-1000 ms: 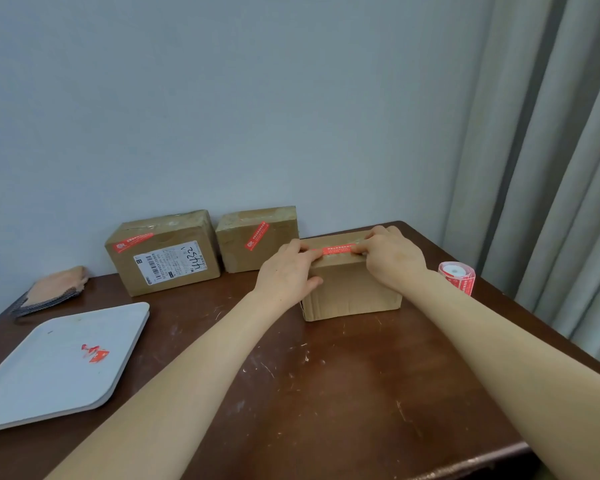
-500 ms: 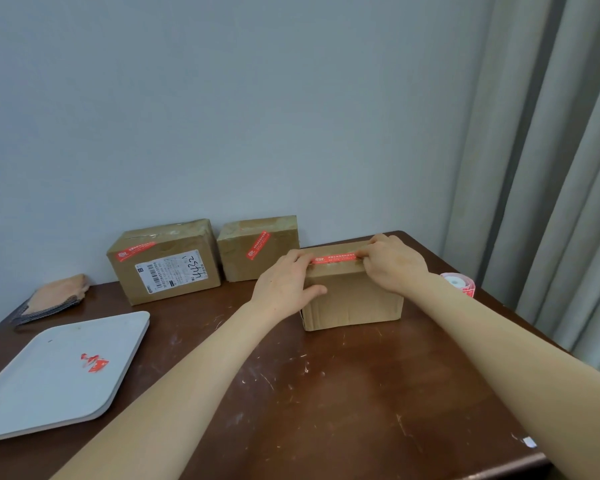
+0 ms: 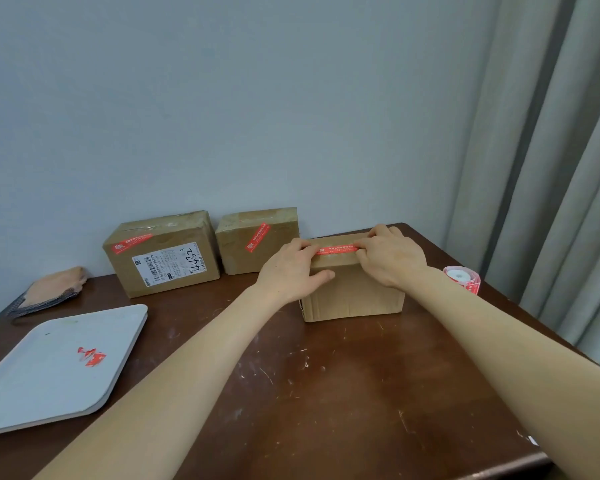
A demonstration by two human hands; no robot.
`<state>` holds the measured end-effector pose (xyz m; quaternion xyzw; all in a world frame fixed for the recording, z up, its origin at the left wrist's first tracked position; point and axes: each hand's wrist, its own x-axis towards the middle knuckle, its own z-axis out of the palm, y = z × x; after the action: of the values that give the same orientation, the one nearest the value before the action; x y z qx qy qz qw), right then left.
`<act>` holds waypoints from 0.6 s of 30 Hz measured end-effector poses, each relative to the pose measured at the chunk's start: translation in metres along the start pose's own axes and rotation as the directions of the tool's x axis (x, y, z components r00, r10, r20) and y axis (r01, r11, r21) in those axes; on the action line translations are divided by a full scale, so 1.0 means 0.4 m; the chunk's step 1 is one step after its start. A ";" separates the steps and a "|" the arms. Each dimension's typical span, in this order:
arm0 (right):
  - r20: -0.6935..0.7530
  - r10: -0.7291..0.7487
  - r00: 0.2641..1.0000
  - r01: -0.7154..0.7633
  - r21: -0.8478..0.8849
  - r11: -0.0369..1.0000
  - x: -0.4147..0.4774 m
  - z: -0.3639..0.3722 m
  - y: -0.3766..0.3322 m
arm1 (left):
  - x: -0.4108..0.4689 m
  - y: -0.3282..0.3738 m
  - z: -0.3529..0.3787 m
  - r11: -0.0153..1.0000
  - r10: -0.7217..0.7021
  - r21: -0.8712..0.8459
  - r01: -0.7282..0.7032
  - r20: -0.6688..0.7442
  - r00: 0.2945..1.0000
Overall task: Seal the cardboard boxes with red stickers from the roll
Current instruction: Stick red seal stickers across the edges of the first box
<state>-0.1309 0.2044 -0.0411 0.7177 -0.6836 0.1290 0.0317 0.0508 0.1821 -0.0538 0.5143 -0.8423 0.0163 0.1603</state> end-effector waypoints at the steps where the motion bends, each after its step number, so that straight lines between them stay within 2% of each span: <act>1: 0.002 0.004 1.000 -0.004 0.004 1.000 0.001 -0.001 0.000 | 0.002 -0.001 -0.003 1.000 -0.002 -0.004 0.002 0.004 1.000; 7: 0.008 0.014 1.000 -0.014 -0.006 1.000 0.010 -0.005 -0.003 | 0.014 -0.004 -0.015 0.999 0.015 0.030 -0.016 0.034 0.999; 11: 0.020 0.017 1.000 -0.017 0.012 1.000 0.007 -0.006 0.001 | 0.000 -0.014 -0.011 0.999 0.032 -0.007 -0.032 0.043 0.999; 18: 0.024 0.008 1.000 -0.009 0.051 0.999 -0.002 -0.008 -0.001 | -0.011 -0.015 0.004 0.991 0.079 0.109 -0.073 -0.054 0.995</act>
<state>-0.1311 0.2060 -0.0381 0.7169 -0.6834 0.1383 0.0046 0.0576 0.1827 -0.0575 0.4891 -0.8541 0.0823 0.1565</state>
